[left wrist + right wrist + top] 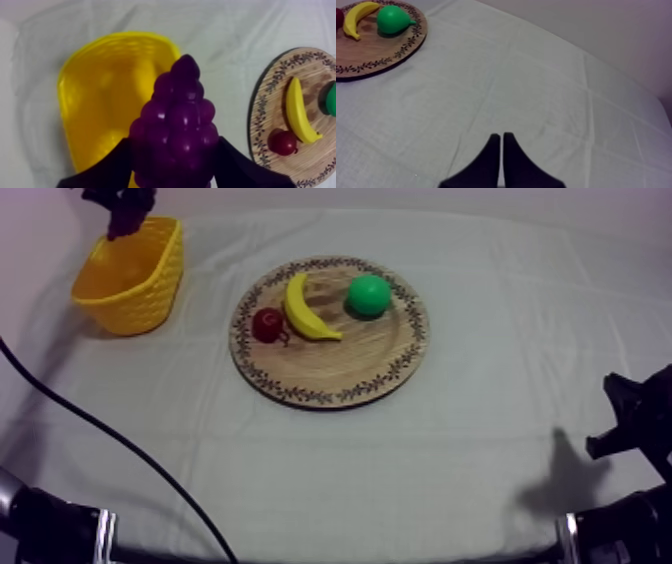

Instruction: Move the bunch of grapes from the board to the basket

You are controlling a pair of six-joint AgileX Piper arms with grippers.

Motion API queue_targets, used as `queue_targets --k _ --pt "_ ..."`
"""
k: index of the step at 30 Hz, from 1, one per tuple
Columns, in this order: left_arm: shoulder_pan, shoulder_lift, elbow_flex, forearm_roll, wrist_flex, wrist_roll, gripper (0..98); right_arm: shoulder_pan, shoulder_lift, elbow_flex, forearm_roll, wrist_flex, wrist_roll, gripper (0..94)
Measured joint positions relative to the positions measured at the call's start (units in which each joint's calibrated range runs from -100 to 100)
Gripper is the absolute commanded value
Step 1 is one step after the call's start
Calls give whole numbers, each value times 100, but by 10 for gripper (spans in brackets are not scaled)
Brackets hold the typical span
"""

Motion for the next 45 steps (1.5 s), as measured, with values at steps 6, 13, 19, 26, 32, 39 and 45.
queue_targets --k 6,13,19,26,32,39,45 --pt "-228 -137 117 0 1 -18 440 0 0 0 0 0 0 3" --pt "-344 -38 111 -4 29 -33 446 0 0 0 0 0 0 3" --pt "-352 222 74 26 -32 -39 452 0 0 0 0 0 0 3" --pt "-361 641 105 104 -243 -49 457 0 0 0 0 0 0 3" --pt "-424 1039 182 199 -412 -58 472 0 0 0 0 0 0 3" --pt "-521 1467 219 342 -494 -49 569 0 0 0 0 0 0 3" --pt "-581 1590 370 453 -537 -68 712 0 0 0 0 0 0 3"
